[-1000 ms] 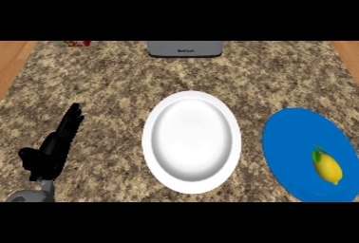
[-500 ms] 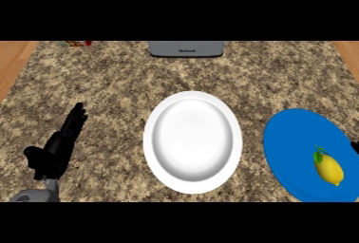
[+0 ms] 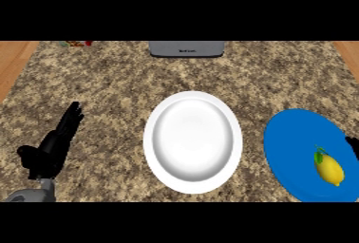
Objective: Pick the lemon from the plate and place it in the plate
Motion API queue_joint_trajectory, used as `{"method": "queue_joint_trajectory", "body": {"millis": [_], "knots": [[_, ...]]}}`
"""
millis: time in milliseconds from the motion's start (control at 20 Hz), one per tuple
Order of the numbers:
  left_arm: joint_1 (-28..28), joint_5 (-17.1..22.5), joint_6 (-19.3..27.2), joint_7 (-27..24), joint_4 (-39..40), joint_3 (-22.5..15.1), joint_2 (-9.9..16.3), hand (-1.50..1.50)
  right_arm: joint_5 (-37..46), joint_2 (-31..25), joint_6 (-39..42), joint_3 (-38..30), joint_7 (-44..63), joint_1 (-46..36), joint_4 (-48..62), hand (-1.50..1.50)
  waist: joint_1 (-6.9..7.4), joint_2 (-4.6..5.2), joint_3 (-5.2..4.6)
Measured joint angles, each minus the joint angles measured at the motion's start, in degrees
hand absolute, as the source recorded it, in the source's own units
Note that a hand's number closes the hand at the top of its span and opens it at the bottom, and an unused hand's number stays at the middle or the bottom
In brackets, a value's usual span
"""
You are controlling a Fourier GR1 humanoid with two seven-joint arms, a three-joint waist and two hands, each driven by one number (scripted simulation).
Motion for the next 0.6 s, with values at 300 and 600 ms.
{"method": "queue_joint_trajectory", "body": {"millis": [300,600], "knots": [[-1.09,-2.01,-0.20,-0.51,1.67,0.75,-1.96,0.00,3.86,4.16,1.90,-0.16,-2.21,-4.43,7.38,-1.50,-0.05,0.01,0.03],[-1.77,-3.30,-0.56,0.76,1.19,1.74,-3.04,0.00,8.40,6.57,3.19,-1.61,-3.22,-8.00,13.73,-1.50,-0.03,0.02,0.04]]}}
